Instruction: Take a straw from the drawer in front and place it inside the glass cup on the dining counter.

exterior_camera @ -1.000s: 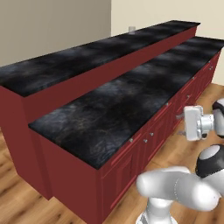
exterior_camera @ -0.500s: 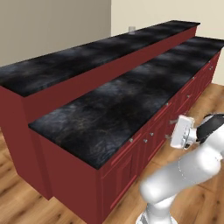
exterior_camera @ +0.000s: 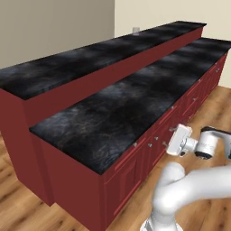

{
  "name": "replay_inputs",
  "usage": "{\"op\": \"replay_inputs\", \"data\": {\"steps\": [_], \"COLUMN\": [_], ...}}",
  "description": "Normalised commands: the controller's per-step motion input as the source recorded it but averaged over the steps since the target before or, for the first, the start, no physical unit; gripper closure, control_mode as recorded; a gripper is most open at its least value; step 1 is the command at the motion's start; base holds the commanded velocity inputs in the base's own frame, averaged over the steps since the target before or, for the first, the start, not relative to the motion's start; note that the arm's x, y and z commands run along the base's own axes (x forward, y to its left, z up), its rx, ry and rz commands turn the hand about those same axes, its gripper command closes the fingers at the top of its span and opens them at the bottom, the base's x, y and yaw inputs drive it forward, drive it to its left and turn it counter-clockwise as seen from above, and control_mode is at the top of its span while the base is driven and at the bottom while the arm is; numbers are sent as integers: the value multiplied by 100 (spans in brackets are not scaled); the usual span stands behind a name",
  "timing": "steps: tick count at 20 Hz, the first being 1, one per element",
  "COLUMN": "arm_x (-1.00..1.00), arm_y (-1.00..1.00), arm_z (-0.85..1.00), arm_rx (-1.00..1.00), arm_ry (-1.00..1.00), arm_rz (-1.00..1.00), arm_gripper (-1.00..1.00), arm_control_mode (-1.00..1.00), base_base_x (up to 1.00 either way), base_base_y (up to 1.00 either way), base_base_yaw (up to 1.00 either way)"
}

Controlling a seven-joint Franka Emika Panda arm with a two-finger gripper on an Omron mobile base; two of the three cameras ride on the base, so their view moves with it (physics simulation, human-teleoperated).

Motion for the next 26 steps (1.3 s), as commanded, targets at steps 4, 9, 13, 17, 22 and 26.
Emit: {"op": "replay_inputs", "data": {"steps": [4,9,13,17,22,26], "arm_x": [34,30,34,34,43,35], "arm_y": [0,0,0,9,20,21], "arm_z": [-50,-37,-33,-44,-55,-48], "arm_rx": [3,0,0,0,0,0], "arm_ry": [0,0,0,0,2,6], "arm_rz": [2,2,3,3,2,0], "arm_gripper": [-100,-100,-100,-100,-100,-100], "arm_control_mode": [-100,-100,-100,-100,-100,-100], "base_base_x": [0,0,0,0,0,0], "base_base_y": [0,0,0,0,0,0], "base_base_yaw": [0,0,0,0,0,0]}}
